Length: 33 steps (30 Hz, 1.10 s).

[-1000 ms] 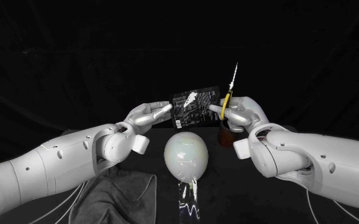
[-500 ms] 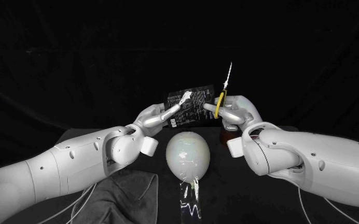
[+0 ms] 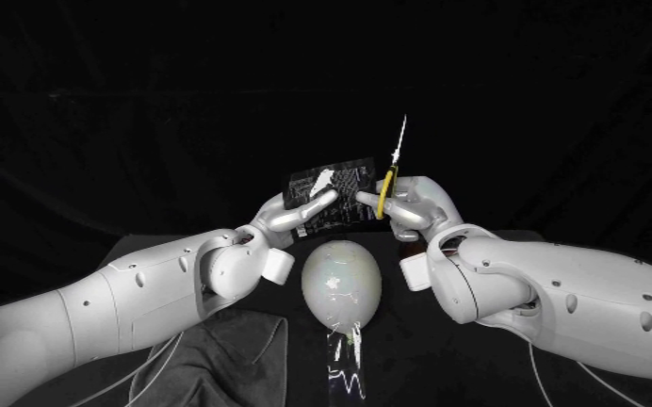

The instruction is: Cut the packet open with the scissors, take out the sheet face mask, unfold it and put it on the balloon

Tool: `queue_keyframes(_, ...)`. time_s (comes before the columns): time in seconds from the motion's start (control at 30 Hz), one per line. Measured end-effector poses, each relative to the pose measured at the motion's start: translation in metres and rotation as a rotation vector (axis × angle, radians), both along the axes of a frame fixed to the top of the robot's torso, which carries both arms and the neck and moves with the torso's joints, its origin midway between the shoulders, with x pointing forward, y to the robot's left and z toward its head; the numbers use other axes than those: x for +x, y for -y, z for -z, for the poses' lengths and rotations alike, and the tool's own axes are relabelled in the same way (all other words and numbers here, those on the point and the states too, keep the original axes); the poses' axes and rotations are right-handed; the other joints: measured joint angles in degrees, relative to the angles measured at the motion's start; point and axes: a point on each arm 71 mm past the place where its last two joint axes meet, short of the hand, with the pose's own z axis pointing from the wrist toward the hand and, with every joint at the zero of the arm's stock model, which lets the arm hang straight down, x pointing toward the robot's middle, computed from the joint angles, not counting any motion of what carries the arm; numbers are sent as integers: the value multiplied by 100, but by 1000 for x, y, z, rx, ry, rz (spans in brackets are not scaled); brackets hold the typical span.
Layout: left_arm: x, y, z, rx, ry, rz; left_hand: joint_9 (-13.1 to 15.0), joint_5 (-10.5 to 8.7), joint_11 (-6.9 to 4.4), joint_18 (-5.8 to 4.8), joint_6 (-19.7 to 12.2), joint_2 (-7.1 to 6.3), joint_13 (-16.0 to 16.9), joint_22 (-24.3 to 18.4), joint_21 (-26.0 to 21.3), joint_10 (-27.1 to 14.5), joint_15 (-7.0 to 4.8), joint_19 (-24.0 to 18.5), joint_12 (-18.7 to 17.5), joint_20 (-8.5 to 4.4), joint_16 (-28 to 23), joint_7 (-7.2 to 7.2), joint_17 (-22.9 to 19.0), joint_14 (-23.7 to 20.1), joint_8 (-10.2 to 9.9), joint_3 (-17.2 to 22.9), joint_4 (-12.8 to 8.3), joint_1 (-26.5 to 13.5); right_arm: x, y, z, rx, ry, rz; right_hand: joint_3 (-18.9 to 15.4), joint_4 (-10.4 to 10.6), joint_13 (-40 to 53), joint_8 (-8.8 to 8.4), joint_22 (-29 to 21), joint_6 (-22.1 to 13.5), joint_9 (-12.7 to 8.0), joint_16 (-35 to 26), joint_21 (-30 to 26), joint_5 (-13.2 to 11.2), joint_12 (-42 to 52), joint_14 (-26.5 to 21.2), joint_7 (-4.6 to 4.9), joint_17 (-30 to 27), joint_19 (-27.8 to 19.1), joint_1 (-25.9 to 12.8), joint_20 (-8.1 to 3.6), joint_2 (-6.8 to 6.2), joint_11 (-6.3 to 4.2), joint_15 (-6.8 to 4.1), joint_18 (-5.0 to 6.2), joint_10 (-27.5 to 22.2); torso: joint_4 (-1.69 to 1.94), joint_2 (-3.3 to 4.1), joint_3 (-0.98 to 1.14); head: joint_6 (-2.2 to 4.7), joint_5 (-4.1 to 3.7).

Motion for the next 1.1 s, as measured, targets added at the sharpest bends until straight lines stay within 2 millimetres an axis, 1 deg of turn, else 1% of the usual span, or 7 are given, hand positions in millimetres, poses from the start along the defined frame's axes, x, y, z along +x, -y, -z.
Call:
queue_keyframes(0.4, 2, 2, 1, 17, -13, 7, 147, -1, -195, 91, 755, 574, 9, 43, 254, 688, -197, 1054, 156, 2, 294, 98, 186, 949, 366, 382, -158, 574, 1, -7, 1, -3, -10, -12, 18, -18, -18, -1, 1, -38, 95, -4, -21, 0, 0, 0, -6, -5, -2, 7, 1, -8, 0, 1, 0, 0, -3, -2, -2, 20, -31)
queue_keyframes(0.67, 3, 6, 0, 27, -14, 10, 97, -4, -498, 363, 1450, 1151, -7, 82, 458, 1449, -479, 1776, 261, -19, 547, 159, 292, 1557, 538, 1211, -156, 1151, 2, -12, 3, -9, -22, -18, 32, -32, -21, -12, 3, -39, 137, -14, -45, 0, 0, 0, -3, -3, 2, 7, -2, -9, 0, 2, 0, 0, -3, 1, -4, 13, -63)
queue_keyframes(0.77, 3, 6, 0, 34, -10, 3, 97, -31, -600, 366, 1685, 1155, -21, 119, 585, 1847, -594, 2044, 266, -97, 672, 68, 360, 1889, 632, 1706, -98, 1156, 2, -12, 4, -11, -26, -19, 32, -32, 23, -14, 3, -42, 138, -18, -123, -1, 0, 0, -1, 0, 5, -3, -6, -18, 0, 3, 0, 0, -3, 1, -5, 16, -71)
queue_keyframes(0.83, 3, 7, 0, 39, -8, -1, 98, -44, -631, 366, 1766, 996, -31, 118, 608, 2050, -637, 2116, 163, -134, 672, 45, 390, 2019, 680, 2184, -43, 1059, 2, -11, 4, -11, -27, -20, 32, -32, 2, -33, 3, -52, 164, -37, -193, -1, 0, 0, 9, 0, 5, -14, -6, -29, 0, 3, 0, 0, -3, 1, -7, 18, -73)
queue_keyframes(0.93, 3, 7, -1, 46, -3, -9, 98, -44, -635, 365, 1809, 850, -30, 116, 643, 2172, -665, 2190, 111, -147, 672, 26, 421, 2113, 737, 2549, -48, 922, 2, -10, 5, -9, -31, -20, 10, -9, -453, -333, 3, -268, 866, -306, -534, 1, 0, 6, 160, 0, -122, -140, -31, -152, 0, 21, 11, 0, -3, 1, -7, 19, -75)
queue_keyframes(0.97, 3, 8, -1, 49, -2, -12, 98, -44, -639, 365, 1816, 820, -28, 116, 648, 2203, -676, 2198, 86, -155, 672, 20, 431, 2124, 745, 2618, -50, 898, 2, -9, 5, -7, -32, -19, 0, 172, -801, -493, 3, -345, 969, -454, -694, 1, 7, 5, 236, 0, -248, -233, 20, -243, 0, 75, 60, 0, -3, 1, -7, 22, -76)
queue_keyframes(1.1, 4, 5, 0, 61, 1, -33, 98, -44, -640, 365, 1817, 625, -19, 109, 670, 2317, -679, 2228, -42, -186, 672, 19, 476, 2186, 821, 3083, -171, 628, 1, -2, 5, 1, -30, -12, -57, 566, -1991, -882, 2, -426, 740, -720, -1001, 2, 97, 0, 273, -88, -466, -455, 136, -468, 0, 168, 144, 0, -2, 1, -7, 29, -87)
